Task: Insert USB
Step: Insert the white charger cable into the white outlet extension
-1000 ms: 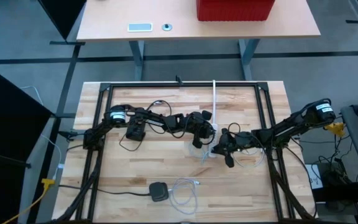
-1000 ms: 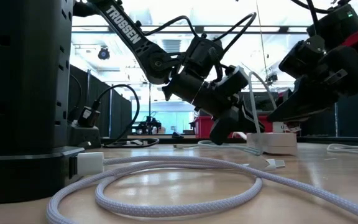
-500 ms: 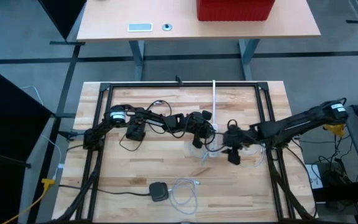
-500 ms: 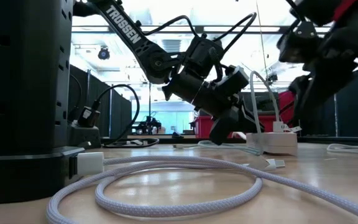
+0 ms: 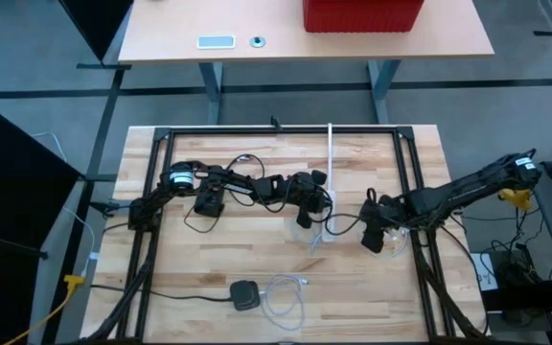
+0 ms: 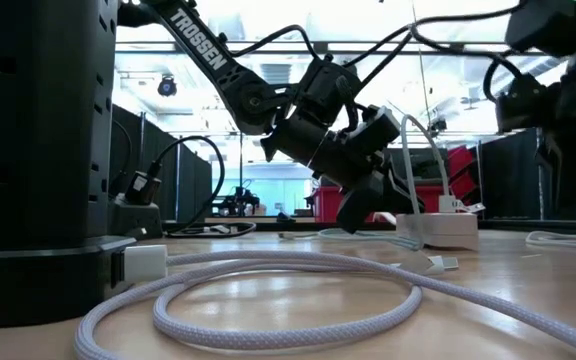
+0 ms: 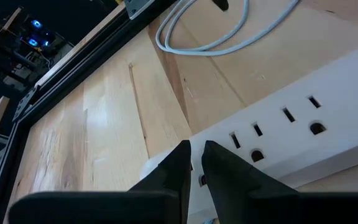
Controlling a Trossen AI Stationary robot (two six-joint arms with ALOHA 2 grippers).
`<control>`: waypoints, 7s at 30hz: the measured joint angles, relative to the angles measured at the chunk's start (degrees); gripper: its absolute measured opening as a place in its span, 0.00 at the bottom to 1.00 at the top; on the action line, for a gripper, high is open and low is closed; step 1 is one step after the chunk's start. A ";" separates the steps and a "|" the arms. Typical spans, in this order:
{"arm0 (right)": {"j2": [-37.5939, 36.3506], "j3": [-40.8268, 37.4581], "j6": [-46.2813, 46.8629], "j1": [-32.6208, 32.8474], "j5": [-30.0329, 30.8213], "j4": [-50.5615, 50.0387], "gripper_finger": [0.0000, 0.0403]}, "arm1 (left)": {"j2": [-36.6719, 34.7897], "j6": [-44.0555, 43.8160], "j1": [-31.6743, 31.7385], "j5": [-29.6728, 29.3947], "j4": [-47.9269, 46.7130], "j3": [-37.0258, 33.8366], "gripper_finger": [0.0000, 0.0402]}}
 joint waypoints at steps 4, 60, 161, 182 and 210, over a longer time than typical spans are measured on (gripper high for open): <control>2.69 -0.98 3.52 2.86 0.87 0.34 0.31 | 0.00 -0.75 0.01 0.00 -0.05 0.00 0.10; 21.90 16.51 20.46 36.15 -4.65 -6.65 0.28 | -0.09 -11.47 -0.54 0.00 -1.82 0.00 0.10; 20.75 21.48 0.84 31.87 7.78 -8.99 0.00 | -0.07 -15.47 -0.58 -0.08 -1.71 0.00 0.10; 18.90 14.96 66.78 26.11 50.42 -22.67 0.00 | -0.07 -15.64 -0.58 -0.11 -1.71 0.00 0.10; 39.18 14.86 72.53 17.48 69.90 -10.13 0.00 | 5.24 -20.45 1.80 -6.35 9.88 1.64 0.10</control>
